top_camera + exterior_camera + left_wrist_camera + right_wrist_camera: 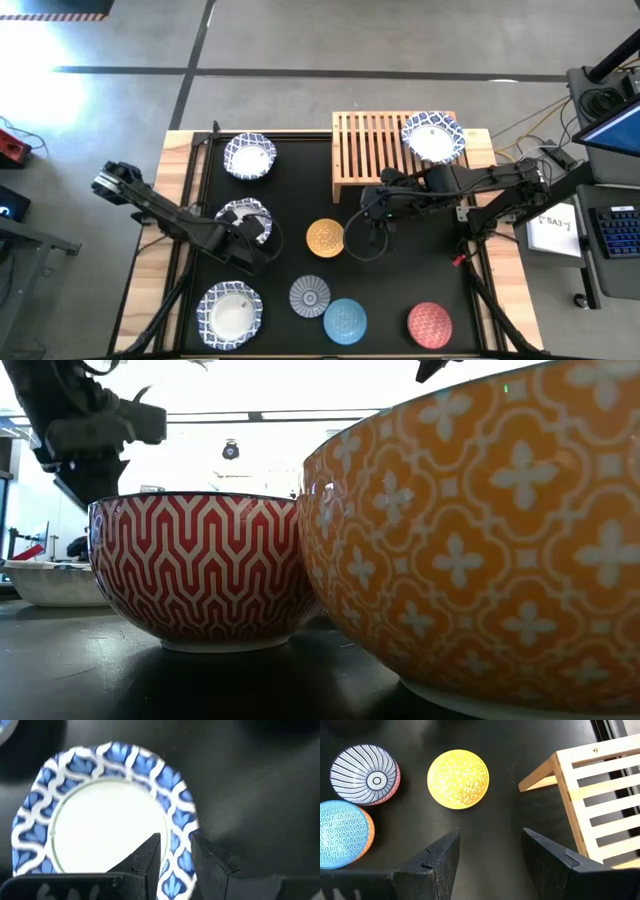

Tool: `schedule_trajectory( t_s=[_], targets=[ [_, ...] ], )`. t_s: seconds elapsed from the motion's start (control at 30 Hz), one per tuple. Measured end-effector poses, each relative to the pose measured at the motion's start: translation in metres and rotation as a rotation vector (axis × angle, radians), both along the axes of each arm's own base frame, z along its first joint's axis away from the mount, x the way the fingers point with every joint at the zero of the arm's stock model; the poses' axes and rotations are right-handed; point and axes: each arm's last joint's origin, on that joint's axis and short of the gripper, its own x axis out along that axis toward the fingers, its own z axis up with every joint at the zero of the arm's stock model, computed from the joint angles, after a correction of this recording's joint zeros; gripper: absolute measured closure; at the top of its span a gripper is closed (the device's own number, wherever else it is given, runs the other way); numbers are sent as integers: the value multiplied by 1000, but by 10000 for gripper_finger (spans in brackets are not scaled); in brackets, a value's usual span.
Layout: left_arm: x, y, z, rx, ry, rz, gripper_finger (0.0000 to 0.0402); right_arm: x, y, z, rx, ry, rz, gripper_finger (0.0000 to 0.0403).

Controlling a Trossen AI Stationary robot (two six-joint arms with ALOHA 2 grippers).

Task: Place and stack bowls onto a shelf
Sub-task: Stack the middle white bowl on top of the other white bowl on the shelf

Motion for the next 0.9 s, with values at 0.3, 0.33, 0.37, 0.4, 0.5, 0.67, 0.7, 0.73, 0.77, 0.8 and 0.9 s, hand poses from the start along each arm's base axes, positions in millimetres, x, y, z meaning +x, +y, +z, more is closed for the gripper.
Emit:
schedule_trajectory(
  t_s=[0.3, 0.33, 0.37, 0.4, 0.5, 0.67, 0.7, 0.73, 0.77, 0.8, 0.9],
  targets=[
    [4, -6, -15, -74, 108, 16, 311, 0, -1, 0, -23, -2, -10, 204],
    [4, -6, -16, -79, 114, 17, 311, 0, -1, 0, -28, -3, -13, 204],
    [4, -6, -17, -84, 121, 17, 311, 0, -1, 0, -34, -4, -17, 204],
    [4, -6, -18, -85, 124, 17, 311, 0, -1, 0, -41, -5, -20, 204],
    [5, -6, -18, -85, 126, 20, 311, 0, -1, 0, -42, -4, -20, 204],
    [5, -7, -17, -93, 111, 19, 311, 0, -1, 0, -42, -4, -20, 204],
    [5, -7, -16, -94, 108, 19, 311, 0, -1, 0, -42, -4, -20, 204],
    [5, -7, -16, -94, 107, 20, 311, 0, -1, 0, -43, -3, -20, 204],
    [6, -7, -16, -96, 104, 21, 311, 0, -1, 0, -44, -3, -17, 204],
    [6, -7, -15, -98, 99, 24, 311, 0, -1, 0, -45, -1, -16, 204],
    [7, -8, -15, -107, 91, 36, 311, 0, -1, 0, -53, 1, -3, 204]
  ],
)
